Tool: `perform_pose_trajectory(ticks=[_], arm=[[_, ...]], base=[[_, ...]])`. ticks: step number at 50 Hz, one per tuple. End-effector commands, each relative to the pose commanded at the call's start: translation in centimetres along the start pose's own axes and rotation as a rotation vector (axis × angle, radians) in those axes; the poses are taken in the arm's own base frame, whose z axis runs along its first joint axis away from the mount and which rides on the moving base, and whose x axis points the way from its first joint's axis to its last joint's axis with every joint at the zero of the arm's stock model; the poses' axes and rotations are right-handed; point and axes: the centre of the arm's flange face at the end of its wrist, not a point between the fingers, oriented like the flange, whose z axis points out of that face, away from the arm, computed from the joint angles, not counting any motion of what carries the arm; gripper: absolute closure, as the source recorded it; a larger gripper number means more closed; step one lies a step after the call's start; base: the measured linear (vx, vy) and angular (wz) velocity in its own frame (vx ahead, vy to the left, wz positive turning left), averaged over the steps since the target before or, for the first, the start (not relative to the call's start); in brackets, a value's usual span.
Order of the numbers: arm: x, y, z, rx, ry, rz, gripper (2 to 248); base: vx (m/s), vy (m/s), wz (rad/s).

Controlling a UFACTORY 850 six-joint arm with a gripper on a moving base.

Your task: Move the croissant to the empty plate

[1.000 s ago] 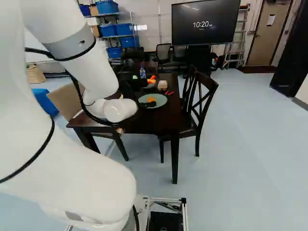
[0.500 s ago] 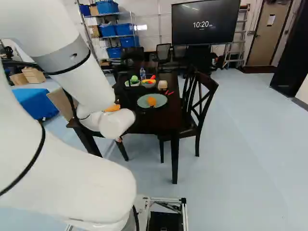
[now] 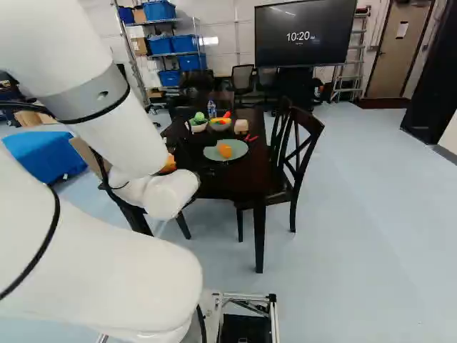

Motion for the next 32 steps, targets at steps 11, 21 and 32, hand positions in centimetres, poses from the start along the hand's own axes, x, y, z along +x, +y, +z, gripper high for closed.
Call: perform_pose_trajectory(ticks=[11, 21, 32], arm=[[-0.14, 0.0, -0.15, 0.0, 0.003, 0.001, 3], [-0.14, 0.0, -0.15, 0.0, 0.003, 0.001, 3], [-0.14, 0.0, -0.15, 0.0, 0.003, 0.001, 3]], base=[[0.0, 0.0, 0.0], [0.0, 0.0, 0.0], [0.0, 0.0, 0.0]])
